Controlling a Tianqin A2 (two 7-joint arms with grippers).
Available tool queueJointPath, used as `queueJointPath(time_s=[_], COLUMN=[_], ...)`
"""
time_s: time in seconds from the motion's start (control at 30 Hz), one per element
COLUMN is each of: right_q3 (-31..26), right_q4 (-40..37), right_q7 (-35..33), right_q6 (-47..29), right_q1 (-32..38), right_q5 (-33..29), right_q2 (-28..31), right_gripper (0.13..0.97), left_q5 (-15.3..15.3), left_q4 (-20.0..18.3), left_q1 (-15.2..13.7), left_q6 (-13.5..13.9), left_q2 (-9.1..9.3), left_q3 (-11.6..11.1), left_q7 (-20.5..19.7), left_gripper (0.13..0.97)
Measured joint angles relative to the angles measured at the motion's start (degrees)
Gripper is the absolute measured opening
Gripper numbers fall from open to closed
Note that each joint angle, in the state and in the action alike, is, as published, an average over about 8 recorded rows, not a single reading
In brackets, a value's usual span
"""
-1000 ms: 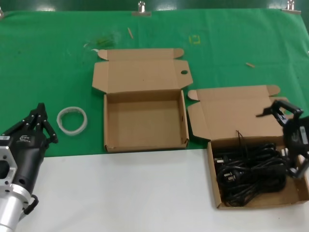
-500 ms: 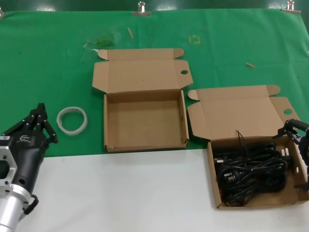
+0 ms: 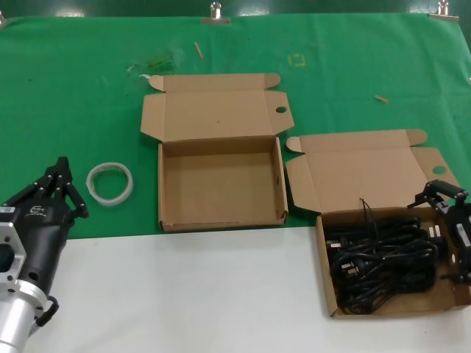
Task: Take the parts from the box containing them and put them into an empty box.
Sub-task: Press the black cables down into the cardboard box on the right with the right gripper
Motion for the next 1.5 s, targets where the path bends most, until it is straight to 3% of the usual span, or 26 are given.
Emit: queueJointPath(time_s=[0.5,0.8,1.1,1.37,1.5], right_q3=[0.85,0.97,1.07,1.19,1.25], right_q4=[0.08,-1.75,-0.59,-0.55,-0.59], right_q7=[-0.85,-1.61,-0.99,-0.77,-0.62], right_q6=[0.70,0.83,0.55,0.57,0.60], right_q1=[-0.75,-0.19,-1.16,-1.04,-0.81], right_q5=[0.21,-0.26,-0.33,-0.51,-0.61], right_q2=[-1.39,-1.61,-1.16,-1.27,-1.40], right_gripper=[0.912,0.795,0.612,0.400,0.344], left_q5=[0.00,0.00,0.00,0.00,0.00], left_q4=[0.00,0.00,0.00,0.00,0.00], left_q1=[0.00,0.00,0.00,0.00,0.00], left_q6=[0.00,0.00,0.00,0.00,0.00], left_q2=[0.00,0.00,0.00,0.00,0.00], left_q3=[0.00,0.00,0.00,0.00,0.00], left_q7=[0.00,0.00,0.00,0.00,0.00], left_gripper=[0.140,0.140,0.140,0.140,0.140])
